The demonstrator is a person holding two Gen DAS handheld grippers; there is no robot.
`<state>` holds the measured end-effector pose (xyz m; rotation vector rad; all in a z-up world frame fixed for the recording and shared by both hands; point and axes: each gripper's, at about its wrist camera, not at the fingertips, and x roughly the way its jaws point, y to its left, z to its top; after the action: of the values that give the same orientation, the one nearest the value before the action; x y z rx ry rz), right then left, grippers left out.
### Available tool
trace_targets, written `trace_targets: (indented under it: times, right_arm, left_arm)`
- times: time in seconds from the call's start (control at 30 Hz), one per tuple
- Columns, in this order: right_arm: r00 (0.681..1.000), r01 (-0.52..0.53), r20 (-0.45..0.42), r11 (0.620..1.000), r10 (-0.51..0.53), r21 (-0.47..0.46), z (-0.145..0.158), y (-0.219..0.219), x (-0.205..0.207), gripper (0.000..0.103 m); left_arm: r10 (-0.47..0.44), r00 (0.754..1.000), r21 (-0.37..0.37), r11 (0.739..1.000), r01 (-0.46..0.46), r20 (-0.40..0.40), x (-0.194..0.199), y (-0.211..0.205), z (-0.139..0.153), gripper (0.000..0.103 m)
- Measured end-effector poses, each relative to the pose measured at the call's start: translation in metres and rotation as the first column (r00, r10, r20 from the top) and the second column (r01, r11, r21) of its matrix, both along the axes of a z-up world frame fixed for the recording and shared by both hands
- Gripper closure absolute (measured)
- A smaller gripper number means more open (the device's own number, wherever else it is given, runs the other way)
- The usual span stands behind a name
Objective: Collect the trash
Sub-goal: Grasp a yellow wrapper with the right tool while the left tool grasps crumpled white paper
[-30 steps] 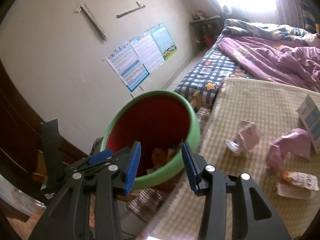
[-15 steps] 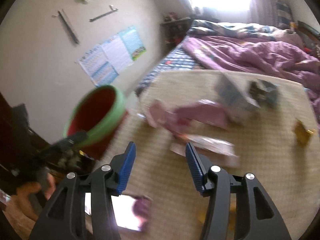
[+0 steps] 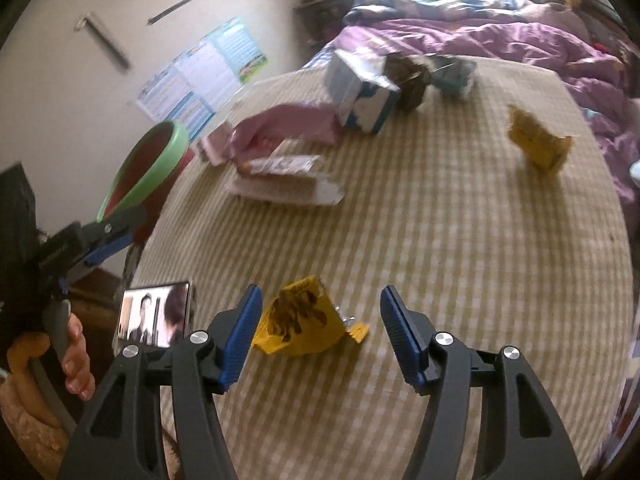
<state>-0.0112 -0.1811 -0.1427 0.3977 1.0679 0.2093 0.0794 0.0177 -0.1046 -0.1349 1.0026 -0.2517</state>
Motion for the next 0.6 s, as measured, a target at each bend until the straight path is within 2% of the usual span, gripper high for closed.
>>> trace_targets:
  times: [0.1,0.13,0.17,0.2,0.3,0.43,0.6]
  right_arm:
    - [0.999,-0.052,-0.009,0.999,0.052,0.011,-0.008,0.007,0.003,0.044]
    - [0.997,-0.073,-0.016,0.997,0.073,0.008,-0.012,0.01,0.005,0.049]
    - [0.995,-0.093,-0.026,0.996,0.093,0.002,-0.015,0.013,0.005,0.064]
    - [0.994,-0.107,-0.034,0.994,0.107,0.002,-0.018,0.015,0.006,0.072]
    - [0.992,-0.127,-0.018,0.992,0.127,0.022,-0.019,0.013,0.002,0.083]
    - [0.994,-0.104,0.023,0.995,0.103,0.004,-0.012,-0.002,-0.003,0.087]
    - [0.998,-0.061,0.016,0.998,0.061,0.03,-0.015,-0.025,-0.008,0.087]
  left_arm:
    - [0.007,1.0,0.003,1.0,-0.007,0.001,-0.004,-0.01,0.0,0.03]
    - [0.013,1.0,0.002,1.0,-0.013,-0.002,-0.005,-0.012,0.0,0.03]
    - [0.017,1.0,0.0,1.0,-0.017,-0.004,-0.005,-0.014,-0.001,0.03]
    - [0.021,1.0,0.0,1.0,-0.021,-0.009,-0.004,-0.018,-0.001,0.03]
    - [0.019,0.999,0.002,1.0,-0.019,-0.025,0.0,-0.025,-0.003,0.03]
    - [0.022,0.998,-0.01,1.0,-0.022,-0.062,0.012,-0.04,-0.015,0.029]
    - [0.03,0.991,-0.087,0.995,-0.041,-0.132,0.033,-0.063,-0.033,0.027]
